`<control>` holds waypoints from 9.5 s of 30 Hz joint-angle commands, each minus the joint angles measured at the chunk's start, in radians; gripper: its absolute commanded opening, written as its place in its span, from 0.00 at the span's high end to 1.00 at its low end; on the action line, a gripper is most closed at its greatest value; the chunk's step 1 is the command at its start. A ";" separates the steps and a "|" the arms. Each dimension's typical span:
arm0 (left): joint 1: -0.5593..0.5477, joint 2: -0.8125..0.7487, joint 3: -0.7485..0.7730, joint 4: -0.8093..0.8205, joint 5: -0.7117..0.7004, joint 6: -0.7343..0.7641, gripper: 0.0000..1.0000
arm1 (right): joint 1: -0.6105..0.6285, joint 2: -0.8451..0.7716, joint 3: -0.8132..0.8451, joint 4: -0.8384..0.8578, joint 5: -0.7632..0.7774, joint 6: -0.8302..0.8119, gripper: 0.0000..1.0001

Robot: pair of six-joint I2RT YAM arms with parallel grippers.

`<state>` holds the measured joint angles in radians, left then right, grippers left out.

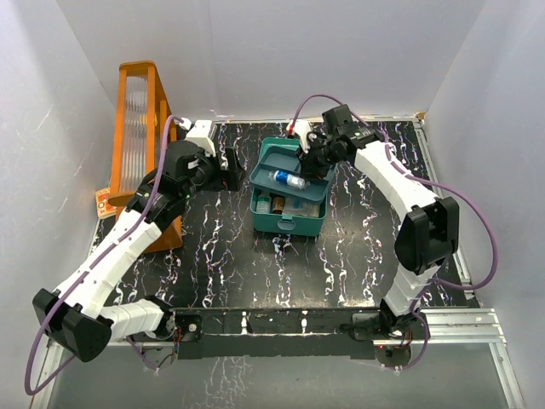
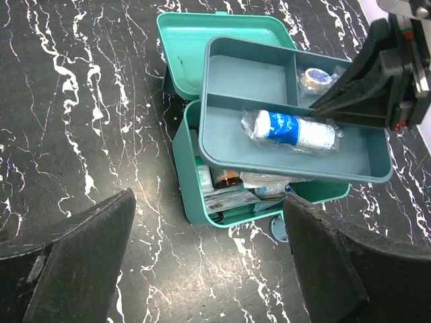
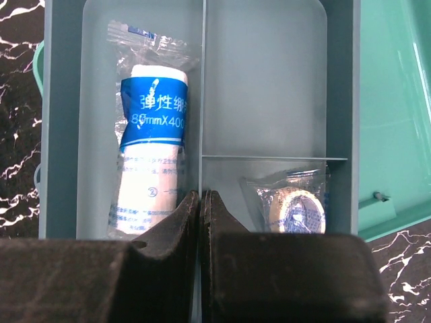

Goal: Organize the medicine kit

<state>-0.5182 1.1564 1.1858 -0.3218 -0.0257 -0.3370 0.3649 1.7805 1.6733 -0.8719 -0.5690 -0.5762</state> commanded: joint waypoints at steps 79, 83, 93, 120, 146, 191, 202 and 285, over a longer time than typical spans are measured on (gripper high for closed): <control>0.005 0.129 -0.064 0.075 0.067 -0.115 0.11 | 0.007 -0.127 -0.474 0.470 -0.166 -0.187 1.00; 0.004 0.128 -0.063 0.070 0.065 -0.113 0.11 | 0.007 -0.128 -0.464 0.466 -0.136 -0.184 0.96; 0.006 0.118 -0.037 0.070 0.034 -0.095 0.11 | 0.006 -0.165 -0.338 0.268 -0.013 -0.174 0.62; 0.006 0.159 -0.020 0.069 -0.003 -0.139 0.01 | -0.226 -0.266 -0.370 0.505 0.485 1.071 0.47; 0.047 0.352 -0.003 -0.025 -0.037 -0.184 0.06 | -0.328 0.185 -0.271 0.860 -0.032 1.395 0.41; 0.074 0.371 0.095 -0.058 -0.129 -0.178 0.08 | -0.272 -0.078 -0.487 1.165 -0.086 1.058 0.67; 0.084 0.303 0.149 -0.039 -0.196 -0.132 0.08 | -0.272 -0.138 -0.504 1.174 -0.166 0.918 0.66; 0.133 0.421 0.264 -0.025 -0.098 -0.076 0.10 | -0.256 0.101 -0.313 1.297 -0.233 1.271 0.36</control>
<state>-0.3965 1.6459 1.3834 -0.3462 -0.0834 -0.4271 0.1020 1.9690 1.3792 0.3511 -0.7605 0.7410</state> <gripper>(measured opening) 0.903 0.644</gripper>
